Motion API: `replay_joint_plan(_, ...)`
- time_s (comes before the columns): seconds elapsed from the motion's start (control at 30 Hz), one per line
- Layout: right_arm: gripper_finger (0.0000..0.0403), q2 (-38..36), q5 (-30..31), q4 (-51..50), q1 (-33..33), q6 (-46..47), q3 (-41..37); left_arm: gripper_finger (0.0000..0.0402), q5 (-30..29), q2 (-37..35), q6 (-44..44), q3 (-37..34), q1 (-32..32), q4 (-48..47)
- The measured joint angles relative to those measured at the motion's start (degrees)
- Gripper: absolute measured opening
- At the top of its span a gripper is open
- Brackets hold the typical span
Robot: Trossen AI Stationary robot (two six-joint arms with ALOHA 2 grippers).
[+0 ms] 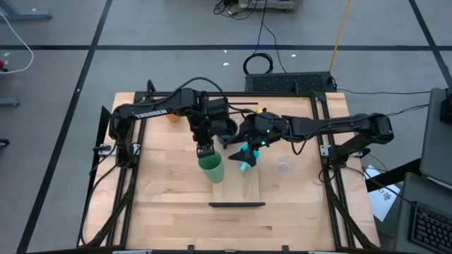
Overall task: Stack small to large cups/mugs on shelf
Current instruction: Put the green cup on the shelf
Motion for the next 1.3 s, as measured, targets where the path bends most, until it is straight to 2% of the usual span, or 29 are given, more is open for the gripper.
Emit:
replay_joint_plan(0.17, 0.0397, 2.02, 0.37, 1.56, 0.45, 4.55, -0.06, 0.0000, -0.02, 0.00, 0.17, 0.00, 0.90, 0.36)
replay_joint_plan(0.27, 0.0394, 2.10, 3.40, 3.09, 0.96, 8.42, -0.04, 0.0000, -0.13, -0.14, 0.17, 0.00, 1.87, 0.15)
replay_joint_plan(0.37, 0.0393, 1.86, 1.97, 4.94, 1.23, 10.56, -0.04, 0.0000, -0.22, -0.39, 0.89, 0.00, 2.62, -0.84)
replay_joint_plan(0.63, 0.0392, 0.70, -2.75, 7.90, 3.06, 6.52, -0.02, 0.0000, 2.41, -0.98, 2.15, 0.00, 3.80, -1.72)
replay_joint_plan(0.77, 0.0392, 0.59, -2.70, 8.38, 3.10, 3.03, -0.04, 0.0000, 6.45, -0.98, 1.56, 0.00, 3.73, 0.99)
replay_joint_plan(1.3, 0.0391, 1.18, -3.05, 9.77, 3.78, -1.00, -0.04, 0.0000, 5.42, -0.96, -0.03, 0.00, 3.65, 4.75)
